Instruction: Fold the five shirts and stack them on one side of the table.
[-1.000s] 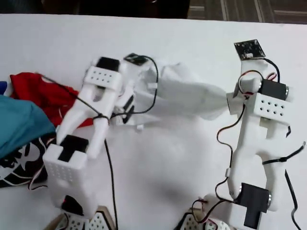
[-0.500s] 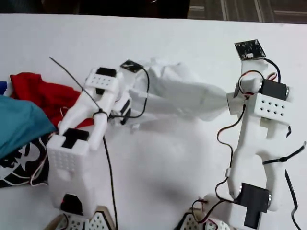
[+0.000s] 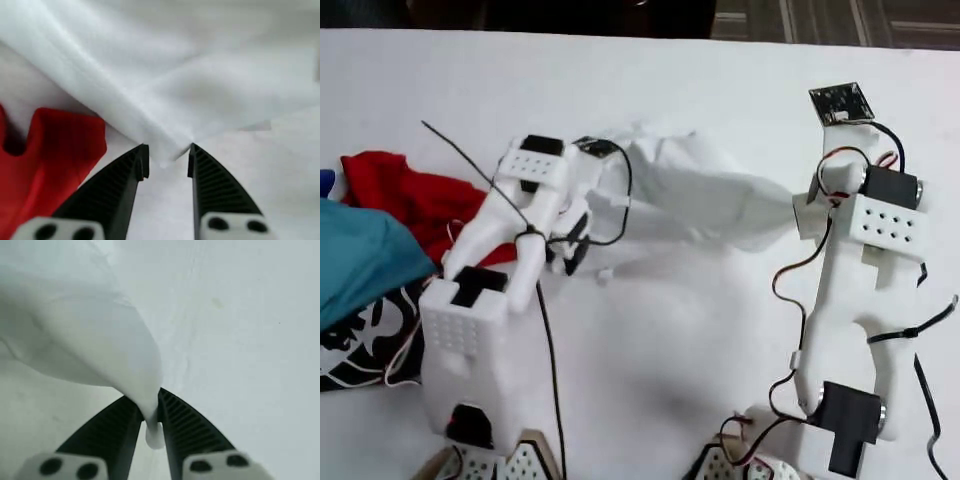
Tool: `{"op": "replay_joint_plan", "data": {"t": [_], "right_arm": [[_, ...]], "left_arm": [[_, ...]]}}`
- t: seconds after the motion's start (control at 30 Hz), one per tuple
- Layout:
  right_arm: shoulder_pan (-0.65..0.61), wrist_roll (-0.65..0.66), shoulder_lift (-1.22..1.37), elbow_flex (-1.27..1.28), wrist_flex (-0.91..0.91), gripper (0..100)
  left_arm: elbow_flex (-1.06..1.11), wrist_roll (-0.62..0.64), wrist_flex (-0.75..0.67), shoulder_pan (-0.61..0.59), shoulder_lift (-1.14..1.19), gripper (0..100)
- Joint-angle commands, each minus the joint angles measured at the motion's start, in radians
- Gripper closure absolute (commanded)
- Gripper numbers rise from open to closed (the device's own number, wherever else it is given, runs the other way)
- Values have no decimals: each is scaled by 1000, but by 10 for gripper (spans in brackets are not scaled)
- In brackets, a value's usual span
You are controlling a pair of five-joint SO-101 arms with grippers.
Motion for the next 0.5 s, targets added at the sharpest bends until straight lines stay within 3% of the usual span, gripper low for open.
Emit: {"op": "replay_joint_plan", "data": {"t": [0.0,0.47], "right_arm": [[-8,9,-47,-15,-10,981],[-8,9,-47,-14,-5,981]], "left_arm": [[-27,-8,20,11,-43,847],[-33,0,-103,3,2,804]]}}
